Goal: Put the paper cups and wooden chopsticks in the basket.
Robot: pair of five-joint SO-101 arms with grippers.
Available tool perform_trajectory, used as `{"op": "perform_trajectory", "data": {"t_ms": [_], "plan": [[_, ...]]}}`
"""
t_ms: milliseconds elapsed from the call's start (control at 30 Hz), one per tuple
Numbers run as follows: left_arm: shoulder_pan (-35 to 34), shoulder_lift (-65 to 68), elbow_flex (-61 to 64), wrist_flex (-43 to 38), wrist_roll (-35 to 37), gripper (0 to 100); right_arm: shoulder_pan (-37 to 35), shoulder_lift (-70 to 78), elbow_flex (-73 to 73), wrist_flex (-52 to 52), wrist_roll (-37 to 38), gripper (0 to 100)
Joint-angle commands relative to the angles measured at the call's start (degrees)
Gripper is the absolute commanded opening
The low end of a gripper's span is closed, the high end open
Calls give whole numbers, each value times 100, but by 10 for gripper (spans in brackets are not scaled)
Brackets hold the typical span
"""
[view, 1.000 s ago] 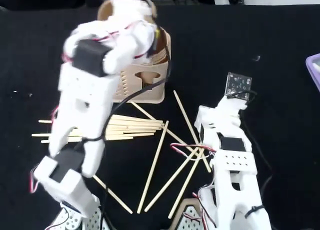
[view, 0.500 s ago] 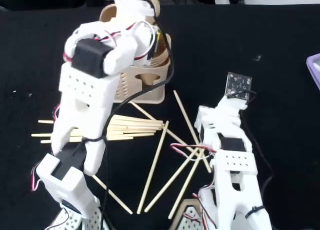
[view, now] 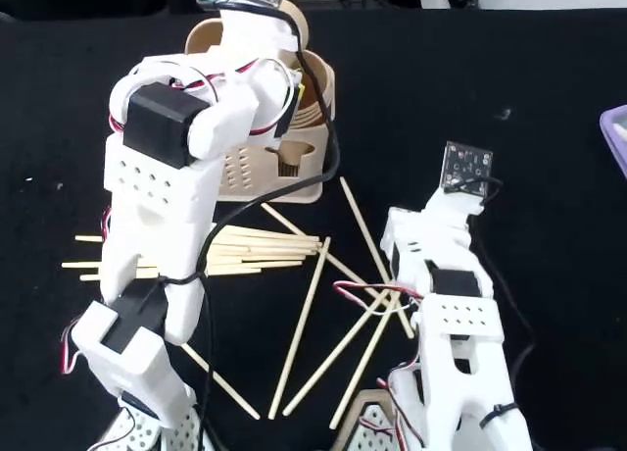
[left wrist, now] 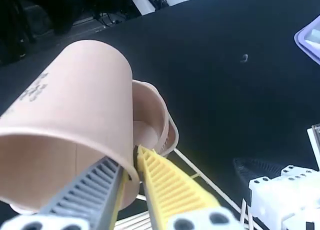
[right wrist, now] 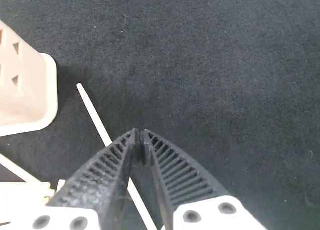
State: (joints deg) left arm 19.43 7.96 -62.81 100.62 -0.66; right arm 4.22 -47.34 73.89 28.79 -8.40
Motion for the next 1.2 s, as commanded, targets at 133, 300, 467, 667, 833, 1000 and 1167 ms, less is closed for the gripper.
{"op": "perform_trajectory", "data": {"t_ms": [133,300,467,667,833,1000,1167], "plan": [[338,-387,567,26,-360,30,-70,-154,-40,-141,53,12],[321,-527,1086,26,-615,30,-70,-154,-40,-141,53,12],[312,-492,1156,18,-747,30,-70,-154,-40,-141,53,12],[303,-536,1103,-70,-862,150,-70,-154,-31,-123,53,12],[66,-492,1147,-475,-818,205,-70,-154,-31,-123,53,12],[-268,-378,1174,-1503,-246,195,-70,-154,-31,-114,53,12],[-444,-308,1270,-2523,352,196,-70,-154,-31,-114,53,12]]}}
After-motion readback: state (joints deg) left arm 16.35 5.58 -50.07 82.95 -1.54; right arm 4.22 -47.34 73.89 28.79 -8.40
